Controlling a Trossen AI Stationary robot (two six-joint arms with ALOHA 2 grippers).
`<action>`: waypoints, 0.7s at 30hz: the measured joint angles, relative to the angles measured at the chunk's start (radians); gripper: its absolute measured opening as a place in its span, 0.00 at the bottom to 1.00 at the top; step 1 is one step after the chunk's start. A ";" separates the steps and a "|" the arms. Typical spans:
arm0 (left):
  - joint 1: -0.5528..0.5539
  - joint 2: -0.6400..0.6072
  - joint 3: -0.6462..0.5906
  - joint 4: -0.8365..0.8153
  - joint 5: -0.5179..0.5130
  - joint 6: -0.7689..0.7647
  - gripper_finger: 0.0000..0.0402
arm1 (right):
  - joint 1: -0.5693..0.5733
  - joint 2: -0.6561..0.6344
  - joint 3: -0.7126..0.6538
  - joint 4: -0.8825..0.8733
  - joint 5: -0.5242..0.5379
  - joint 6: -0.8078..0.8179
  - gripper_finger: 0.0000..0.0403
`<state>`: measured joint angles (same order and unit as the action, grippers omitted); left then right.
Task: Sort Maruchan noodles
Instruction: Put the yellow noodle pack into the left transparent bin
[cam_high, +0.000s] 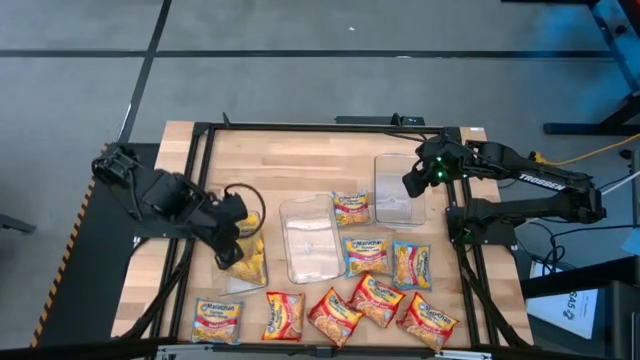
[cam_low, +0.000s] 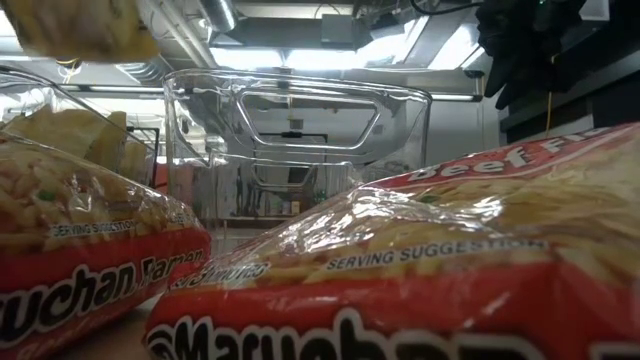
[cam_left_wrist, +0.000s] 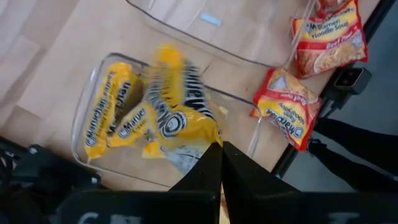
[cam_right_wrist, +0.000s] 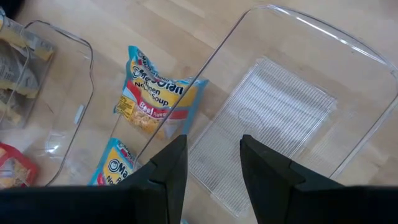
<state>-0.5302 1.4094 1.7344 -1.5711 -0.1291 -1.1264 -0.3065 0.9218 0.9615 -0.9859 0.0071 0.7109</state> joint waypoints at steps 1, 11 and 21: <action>-0.012 0.008 0.000 0.000 -0.001 -0.012 0.00 | 0.000 0.000 0.000 0.000 0.000 0.000 0.36; -0.081 0.098 0.000 0.015 -0.024 -0.033 0.00 | 0.000 0.000 0.000 0.000 0.000 0.000 0.36; -0.093 0.141 -0.003 0.042 -0.098 -0.023 0.00 | 0.000 0.063 0.000 0.005 -0.021 -0.001 0.36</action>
<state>-0.6228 1.5507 1.7313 -1.5292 -0.2273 -1.1491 -0.3066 0.9849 0.9619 -0.9810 -0.0143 0.7097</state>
